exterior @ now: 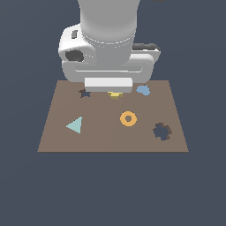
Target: Insert a designated object into the corresponding slot on a board.
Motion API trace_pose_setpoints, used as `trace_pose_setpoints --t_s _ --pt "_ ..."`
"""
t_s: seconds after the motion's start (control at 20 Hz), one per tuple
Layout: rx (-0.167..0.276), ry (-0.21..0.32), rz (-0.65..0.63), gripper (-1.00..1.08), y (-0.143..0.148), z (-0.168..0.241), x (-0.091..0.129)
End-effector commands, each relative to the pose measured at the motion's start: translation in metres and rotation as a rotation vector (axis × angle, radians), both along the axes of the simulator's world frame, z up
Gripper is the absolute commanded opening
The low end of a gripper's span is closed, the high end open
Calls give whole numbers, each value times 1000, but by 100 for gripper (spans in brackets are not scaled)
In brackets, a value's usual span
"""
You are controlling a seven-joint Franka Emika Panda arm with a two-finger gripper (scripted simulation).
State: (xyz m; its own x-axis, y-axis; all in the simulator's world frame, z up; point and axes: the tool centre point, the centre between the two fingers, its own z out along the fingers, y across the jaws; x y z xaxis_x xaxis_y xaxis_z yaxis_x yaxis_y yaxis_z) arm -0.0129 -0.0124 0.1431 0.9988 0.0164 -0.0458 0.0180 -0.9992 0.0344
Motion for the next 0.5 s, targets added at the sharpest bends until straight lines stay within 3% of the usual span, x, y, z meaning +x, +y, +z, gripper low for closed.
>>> trace_pose_setpoints --t_s 0.0,0.45 --pt "0 0 0 100 0 0 0" --pt "5 -7 -24 100 2 -13 -11"
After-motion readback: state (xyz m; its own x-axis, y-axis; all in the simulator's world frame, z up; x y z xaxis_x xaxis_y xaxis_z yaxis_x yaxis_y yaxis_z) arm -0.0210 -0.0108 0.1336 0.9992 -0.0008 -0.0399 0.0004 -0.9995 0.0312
